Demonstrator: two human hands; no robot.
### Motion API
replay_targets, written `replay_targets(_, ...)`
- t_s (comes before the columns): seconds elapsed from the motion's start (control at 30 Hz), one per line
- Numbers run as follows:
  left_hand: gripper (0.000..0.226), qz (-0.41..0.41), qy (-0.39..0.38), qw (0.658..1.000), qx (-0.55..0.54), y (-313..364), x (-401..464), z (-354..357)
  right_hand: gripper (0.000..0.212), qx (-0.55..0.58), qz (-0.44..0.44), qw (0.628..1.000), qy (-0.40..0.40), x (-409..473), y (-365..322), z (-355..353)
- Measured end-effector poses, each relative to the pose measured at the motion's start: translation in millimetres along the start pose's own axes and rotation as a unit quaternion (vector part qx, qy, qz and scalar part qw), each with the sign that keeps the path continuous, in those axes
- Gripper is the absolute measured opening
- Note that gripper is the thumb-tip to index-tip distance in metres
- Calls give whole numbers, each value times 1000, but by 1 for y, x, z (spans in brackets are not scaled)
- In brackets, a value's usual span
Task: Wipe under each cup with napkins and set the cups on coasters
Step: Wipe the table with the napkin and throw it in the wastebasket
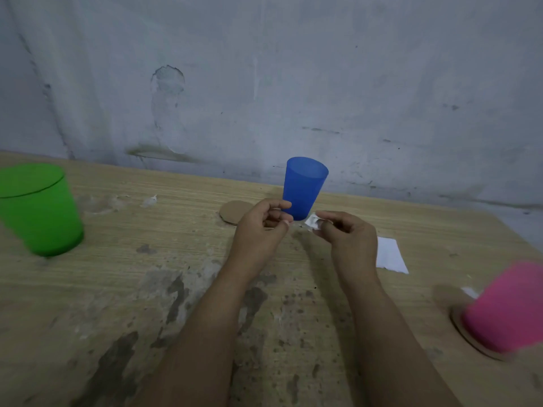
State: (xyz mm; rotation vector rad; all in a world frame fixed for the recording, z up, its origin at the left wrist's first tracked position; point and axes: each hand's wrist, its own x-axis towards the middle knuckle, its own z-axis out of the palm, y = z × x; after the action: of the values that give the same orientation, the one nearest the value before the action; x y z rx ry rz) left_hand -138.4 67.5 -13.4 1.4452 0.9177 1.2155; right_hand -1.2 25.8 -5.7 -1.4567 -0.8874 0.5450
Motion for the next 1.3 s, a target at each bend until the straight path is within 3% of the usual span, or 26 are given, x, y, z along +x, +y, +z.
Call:
replay_targets(0.1,25,0,12,999,34,-2,1,-3,21,-73,13,997,-7,8,1,-8)
replay_targets(0.27,20,17,2,989,144,-8,-1,-4,11,-268,-55,961,-30,14,2,-4)
replay_targets(0.43,28,33,-57,962,267,-9,-4,-4,34,-371,-105,919,-84,17,6,12)
replay_targets(0.57,38,45,-104,933,342,-6,-3,-5,39,-400,-168,885,-169,9,2,20)
replay_targets(0.67,43,41,-127,908,398,-7,-1,-5,34,-366,-167,890,-214,3,-2,5)
replay_targets(0.8,79,23,-186,859,477,-10,0,-5,23,-428,-182,860,-210,11,-2,-15)
replay_targets(0.93,89,20,-201,849,489,-11,-1,-4,23,-485,-169,840,-176,25,-1,0)
replay_targets(1.17,93,28,-186,851,490,-15,1,-4,28,-510,-197,797,-258,8,-12,4)
replay_targets(1.3,96,30,-180,849,496,-16,1,-4,26,-544,-168,788,-234,14,-11,-3)
